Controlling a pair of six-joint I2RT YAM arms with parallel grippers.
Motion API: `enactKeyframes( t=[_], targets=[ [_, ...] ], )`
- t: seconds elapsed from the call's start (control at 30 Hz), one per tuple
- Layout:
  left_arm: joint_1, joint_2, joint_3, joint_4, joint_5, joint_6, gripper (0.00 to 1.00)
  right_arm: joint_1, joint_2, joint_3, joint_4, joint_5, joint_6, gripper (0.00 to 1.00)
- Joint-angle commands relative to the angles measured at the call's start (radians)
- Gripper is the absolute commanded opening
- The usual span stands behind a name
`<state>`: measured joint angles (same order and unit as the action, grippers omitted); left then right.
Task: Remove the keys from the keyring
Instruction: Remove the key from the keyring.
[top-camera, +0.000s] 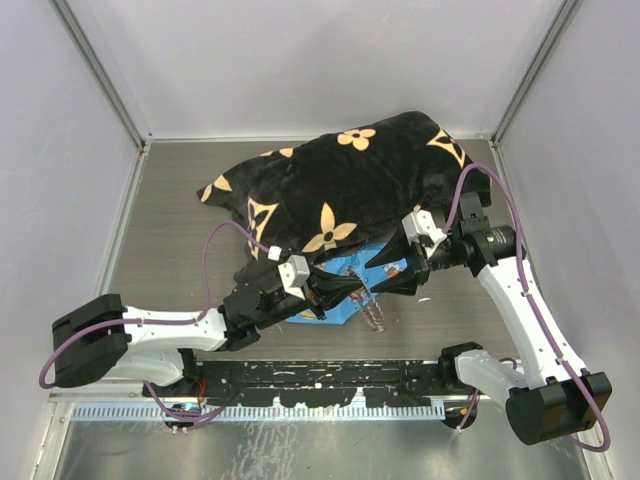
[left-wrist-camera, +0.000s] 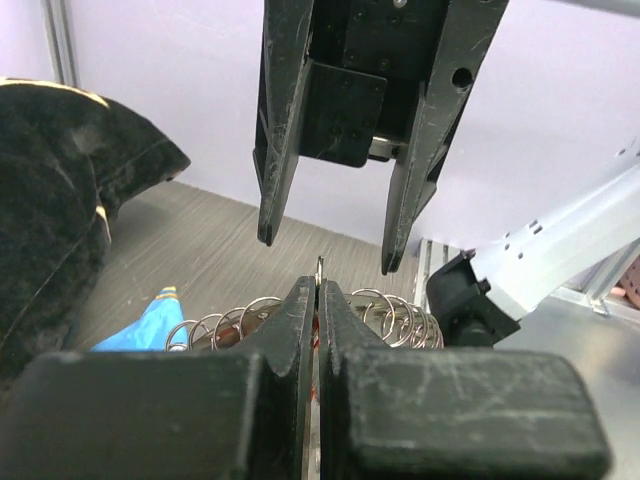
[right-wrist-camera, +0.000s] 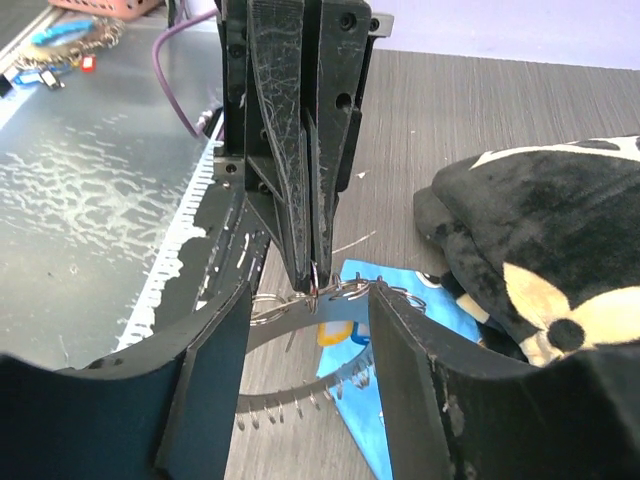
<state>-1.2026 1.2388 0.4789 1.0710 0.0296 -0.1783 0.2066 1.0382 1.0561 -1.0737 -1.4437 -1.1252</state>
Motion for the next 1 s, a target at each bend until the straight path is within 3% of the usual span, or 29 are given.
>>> enactKeyframes(
  t=[0.0,0.2,0.5,0.8,0.97],
  targets=[
    [-0.003,0.022,0.012,0.273,-0.006,-0.039,0.00,-0.006,-0.014,0.009,0.089,-0.078,0.142,0.54],
    [-0.003,0.023,0.024,0.274,-0.006,-0.029,0.00,-0.008,-0.020,-0.007,0.133,-0.066,0.199,0.40],
    [-0.003,0.024,0.027,0.273,0.007,-0.039,0.00,-0.007,-0.020,-0.019,0.173,-0.070,0.240,0.32],
    [-0.003,0.051,0.036,0.275,0.011,-0.045,0.00,-0.007,-0.021,-0.027,0.179,-0.076,0.241,0.14],
    [-0.004,0.062,0.039,0.273,0.002,-0.046,0.00,-0.004,-0.023,-0.030,0.180,-0.078,0.240,0.13]
  ],
)
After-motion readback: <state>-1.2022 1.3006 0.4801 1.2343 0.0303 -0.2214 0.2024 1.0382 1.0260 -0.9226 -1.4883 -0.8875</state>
